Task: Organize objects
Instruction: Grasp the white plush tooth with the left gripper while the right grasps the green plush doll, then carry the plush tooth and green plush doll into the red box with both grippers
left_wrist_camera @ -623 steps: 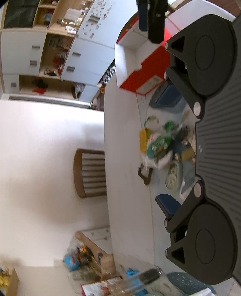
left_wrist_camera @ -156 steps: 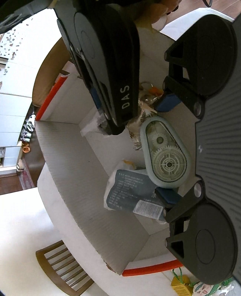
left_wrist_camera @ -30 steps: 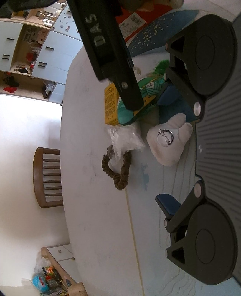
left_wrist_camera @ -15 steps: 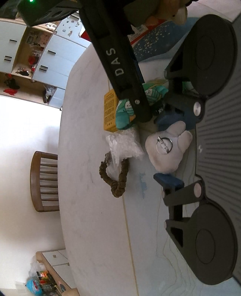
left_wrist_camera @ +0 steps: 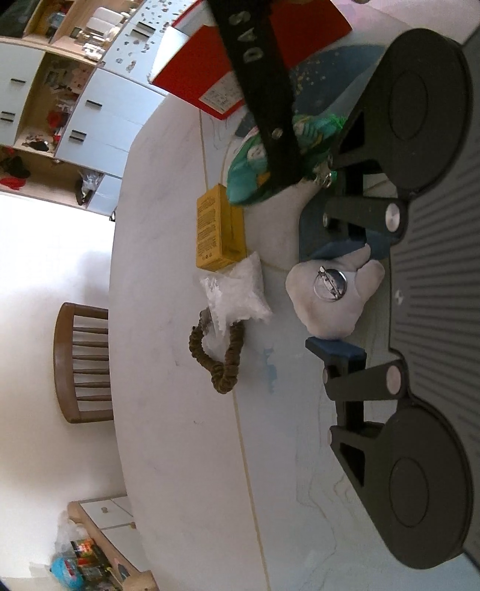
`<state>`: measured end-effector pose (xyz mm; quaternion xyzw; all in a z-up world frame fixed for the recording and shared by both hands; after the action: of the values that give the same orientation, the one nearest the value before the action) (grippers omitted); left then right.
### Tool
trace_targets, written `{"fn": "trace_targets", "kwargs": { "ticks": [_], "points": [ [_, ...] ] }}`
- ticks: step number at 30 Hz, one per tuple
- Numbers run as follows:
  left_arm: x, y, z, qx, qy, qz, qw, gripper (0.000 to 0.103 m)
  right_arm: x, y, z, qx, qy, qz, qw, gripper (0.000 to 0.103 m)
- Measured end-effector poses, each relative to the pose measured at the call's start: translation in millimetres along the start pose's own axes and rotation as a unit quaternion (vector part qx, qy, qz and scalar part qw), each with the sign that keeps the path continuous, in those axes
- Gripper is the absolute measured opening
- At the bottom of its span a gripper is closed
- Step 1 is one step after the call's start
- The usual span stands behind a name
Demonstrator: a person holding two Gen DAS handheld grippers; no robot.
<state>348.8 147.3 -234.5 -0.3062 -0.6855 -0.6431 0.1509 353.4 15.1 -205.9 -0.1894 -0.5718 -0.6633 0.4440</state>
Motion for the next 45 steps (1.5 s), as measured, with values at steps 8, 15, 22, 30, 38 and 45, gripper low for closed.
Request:
{"fn": "trace_targets", "kwargs": {
  "ticks": [8, 15, 22, 30, 38, 45],
  "points": [
    [33, 16, -13, 0.026, -0.011, 0.001, 0.9996, 0.045, 45, -9, -10, 0.014, -0.013, -0.012, 1.000, 0.054],
    [61, 27, -34, 0.029, -0.017, 0.018, 0.9993, 0.045, 89, -14, -11, 0.017, -0.006, -0.028, 0.999, 0.054],
    [91, 41, -67, 0.016, -0.027, 0.016, 0.9994, 0.045, 130, -16, -20, 0.022, -0.014, -0.049, 0.998, 0.054],
    [111, 63, -107, 0.008, -0.038, -0.001, 0.9992, 0.045, 173, -6, -47, 0.019, -0.019, -0.084, 0.996, 0.054],
    [110, 83, -164, -0.015, -0.052, -0.014, 0.9984, 0.045, 201, 4, -87, 0.017, -0.019, -0.108, 0.994, 0.054],
    [92, 93, -219, -0.036, -0.059, -0.015, 0.9975, 0.045, 215, 9, -137, 0.015, -0.027, -0.114, 0.993, 0.054]
  ]
}}
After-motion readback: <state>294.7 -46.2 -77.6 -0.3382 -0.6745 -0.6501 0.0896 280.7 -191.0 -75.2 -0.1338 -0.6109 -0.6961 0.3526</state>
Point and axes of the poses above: each gripper's, at about its wrist camera, not at the fingertips, and x roughly against the way its jaws point, z to its left, y to its top, the point moved 8 cm from there along -x, roughly the way its jaws point, and after that the axes turned 10 degrees about -z, right-handed, at the moved point
